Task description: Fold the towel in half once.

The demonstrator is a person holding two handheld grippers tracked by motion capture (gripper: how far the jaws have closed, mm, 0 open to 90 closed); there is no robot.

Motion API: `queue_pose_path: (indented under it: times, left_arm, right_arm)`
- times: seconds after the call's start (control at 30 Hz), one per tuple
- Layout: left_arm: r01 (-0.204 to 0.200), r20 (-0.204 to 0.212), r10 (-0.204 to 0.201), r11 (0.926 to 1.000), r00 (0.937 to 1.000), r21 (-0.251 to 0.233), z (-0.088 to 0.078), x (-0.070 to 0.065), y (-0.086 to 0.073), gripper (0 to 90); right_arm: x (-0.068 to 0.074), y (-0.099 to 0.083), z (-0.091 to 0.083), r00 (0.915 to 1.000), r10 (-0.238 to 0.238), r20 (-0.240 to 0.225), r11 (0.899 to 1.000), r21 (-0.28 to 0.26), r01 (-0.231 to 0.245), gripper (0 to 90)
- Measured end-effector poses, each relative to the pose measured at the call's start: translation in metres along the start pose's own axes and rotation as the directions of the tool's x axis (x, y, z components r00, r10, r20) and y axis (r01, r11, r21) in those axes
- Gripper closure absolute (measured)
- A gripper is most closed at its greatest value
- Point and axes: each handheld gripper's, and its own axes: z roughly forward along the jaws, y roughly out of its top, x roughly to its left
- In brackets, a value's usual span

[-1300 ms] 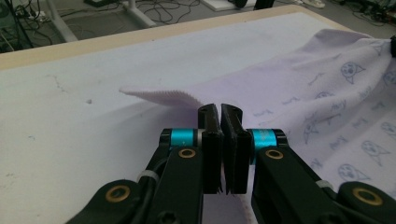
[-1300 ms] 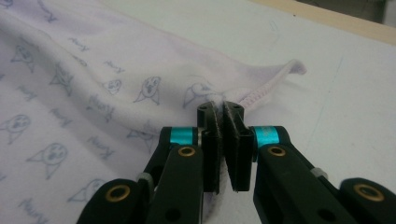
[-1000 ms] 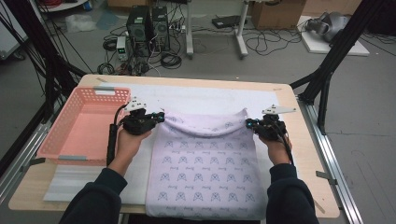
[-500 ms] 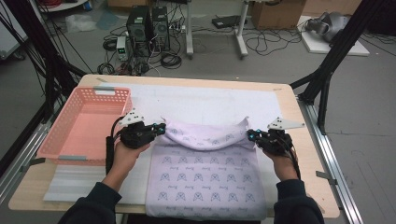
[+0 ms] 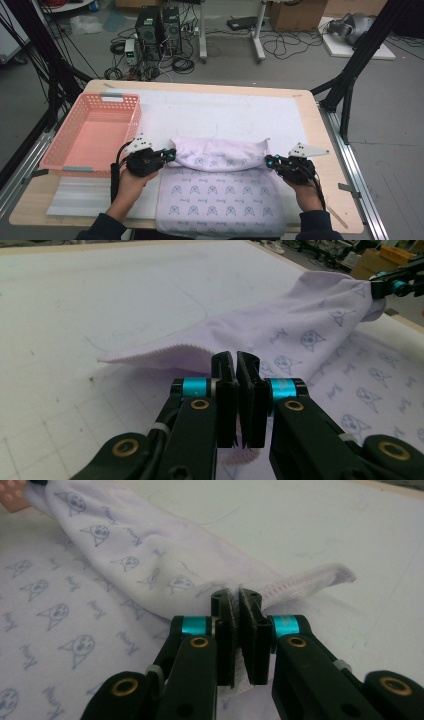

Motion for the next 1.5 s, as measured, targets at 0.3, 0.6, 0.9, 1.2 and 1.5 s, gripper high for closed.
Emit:
queue_pose_path:
  times: [0.3, 0.6, 0.9, 1.2, 1.5]
  left_arm:
    - [-0.010, -0.002, 0.010, 0.9986, 0.9999, 0.052, -0.006, -0.012, -0.022, 85.9]
    - [0.121, -0.076, -0.117, 0.9916, 0.9902, 0.048, -0.009, -0.002, -0.020, 42.6]
    - [0.207, -0.100, -0.204, 0.9782, 0.9738, 0.017, 0.003, 0.025, 0.006, 37.8]
    - [0.240, -0.168, -0.214, 0.9579, 0.9623, 0.157, 0.050, 0.041, 0.010, 39.0]
    - [0.030, -0.166, 0.011, 0.9687, 0.9861, 0.246, 0.060, 0.026, 0.003, 87.3]
  right_arm:
    - [0.005, -0.013, -0.004, 0.9999, 0.008, -0.014, 0.999, 0.041, -0.007, 84.7]
    - [0.002, -0.014, -0.006, 0.9978, 0.065, 0.013, 0.998, 0.021, -0.065, 59.8]
    - [-0.016, 0.001, 0.001, 0.9831, 0.144, 0.113, 0.989, -0.024, -0.143, 54.4]
    - [-0.036, 0.009, 0.061, 0.9612, 0.149, 0.232, 0.964, 0.183, -0.194, 50.3]
    - [-0.033, 0.010, 0.064, 0.9783, 0.092, 0.186, 0.965, 0.227, -0.134, 86.0]
